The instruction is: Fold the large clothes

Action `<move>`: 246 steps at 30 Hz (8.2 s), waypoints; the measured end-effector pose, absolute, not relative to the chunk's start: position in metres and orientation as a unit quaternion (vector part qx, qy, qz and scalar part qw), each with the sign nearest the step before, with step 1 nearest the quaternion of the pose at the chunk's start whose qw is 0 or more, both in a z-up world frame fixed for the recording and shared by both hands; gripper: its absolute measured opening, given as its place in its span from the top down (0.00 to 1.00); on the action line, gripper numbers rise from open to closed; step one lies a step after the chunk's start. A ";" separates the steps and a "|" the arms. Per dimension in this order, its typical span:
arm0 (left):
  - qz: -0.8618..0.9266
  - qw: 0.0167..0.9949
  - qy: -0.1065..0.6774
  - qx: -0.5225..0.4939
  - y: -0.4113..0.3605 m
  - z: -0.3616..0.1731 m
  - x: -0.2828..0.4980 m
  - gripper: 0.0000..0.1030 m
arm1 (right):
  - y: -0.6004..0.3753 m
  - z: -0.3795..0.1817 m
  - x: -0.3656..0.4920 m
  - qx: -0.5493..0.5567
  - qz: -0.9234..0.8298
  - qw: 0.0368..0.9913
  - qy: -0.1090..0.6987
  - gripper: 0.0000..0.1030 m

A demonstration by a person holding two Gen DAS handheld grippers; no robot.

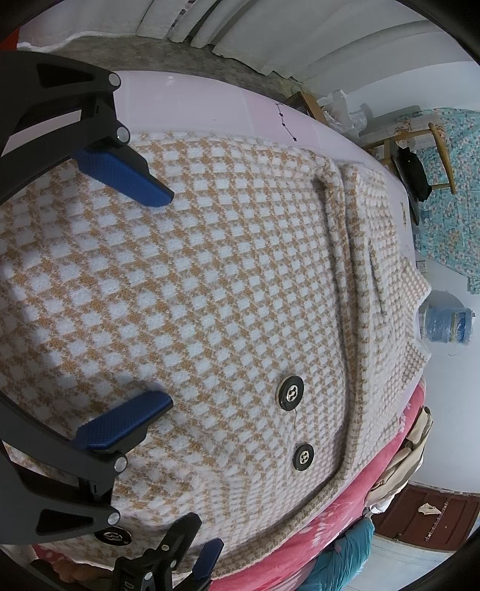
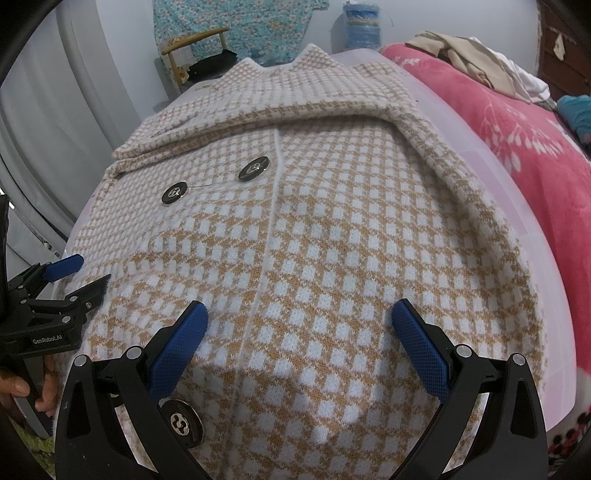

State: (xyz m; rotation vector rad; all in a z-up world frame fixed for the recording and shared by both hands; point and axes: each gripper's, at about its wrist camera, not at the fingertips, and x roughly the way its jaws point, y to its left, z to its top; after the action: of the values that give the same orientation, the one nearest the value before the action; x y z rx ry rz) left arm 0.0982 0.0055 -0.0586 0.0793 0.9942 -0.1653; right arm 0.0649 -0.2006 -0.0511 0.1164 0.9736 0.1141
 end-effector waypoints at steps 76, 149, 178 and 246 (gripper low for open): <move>-0.181 0.795 0.559 -0.154 0.103 -0.064 -0.065 0.35 | -0.196 -0.045 0.058 0.049 0.063 0.882 0.464 0.08; -0.117 0.852 0.475 -0.186 0.125 -0.006 0.177 0.27 | -0.324 -0.020 0.152 0.340 0.062 0.842 0.414 0.58; -0.253 0.842 0.475 -0.044 0.060 -0.020 0.075 0.26 | -0.242 0.006 0.039 0.123 0.105 0.856 0.492 0.52; -0.229 0.866 0.443 -0.027 0.028 -0.013 0.056 0.56 | -0.173 0.001 0.029 0.055 0.112 0.885 0.448 0.55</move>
State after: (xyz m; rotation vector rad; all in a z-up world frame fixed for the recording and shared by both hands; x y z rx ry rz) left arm 0.0560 0.0282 -0.0129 -0.0559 0.9283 -0.4790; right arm 0.0287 -0.1731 0.0006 0.1150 0.9322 0.2329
